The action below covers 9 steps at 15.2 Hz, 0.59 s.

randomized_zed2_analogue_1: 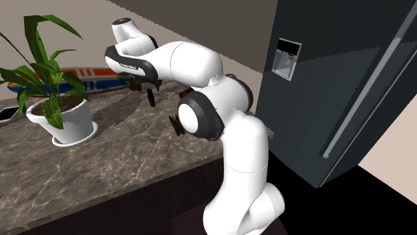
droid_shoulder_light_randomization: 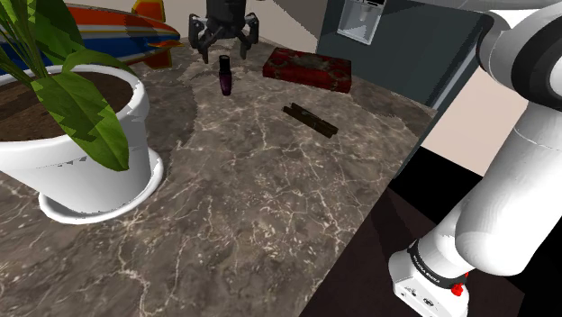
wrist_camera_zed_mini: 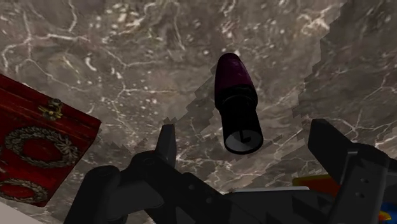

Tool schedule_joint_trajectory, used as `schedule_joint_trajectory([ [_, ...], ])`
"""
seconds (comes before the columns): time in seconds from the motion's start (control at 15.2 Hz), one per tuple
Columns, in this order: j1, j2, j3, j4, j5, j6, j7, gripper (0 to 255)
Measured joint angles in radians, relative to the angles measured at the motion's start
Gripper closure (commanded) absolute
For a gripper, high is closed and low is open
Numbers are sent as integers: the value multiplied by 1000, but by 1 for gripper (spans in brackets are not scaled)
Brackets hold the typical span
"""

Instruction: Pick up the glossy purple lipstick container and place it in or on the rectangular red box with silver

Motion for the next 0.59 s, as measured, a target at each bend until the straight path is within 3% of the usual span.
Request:
schedule_joint_trajectory([
  [0.46,-2,6,-2,-11,-3,18,1,0],
  [0.53,-2,6,-2,-11,-3,18,1,255],
  [0.59,-2,6,-2,-11,-3,18,1,255],
])
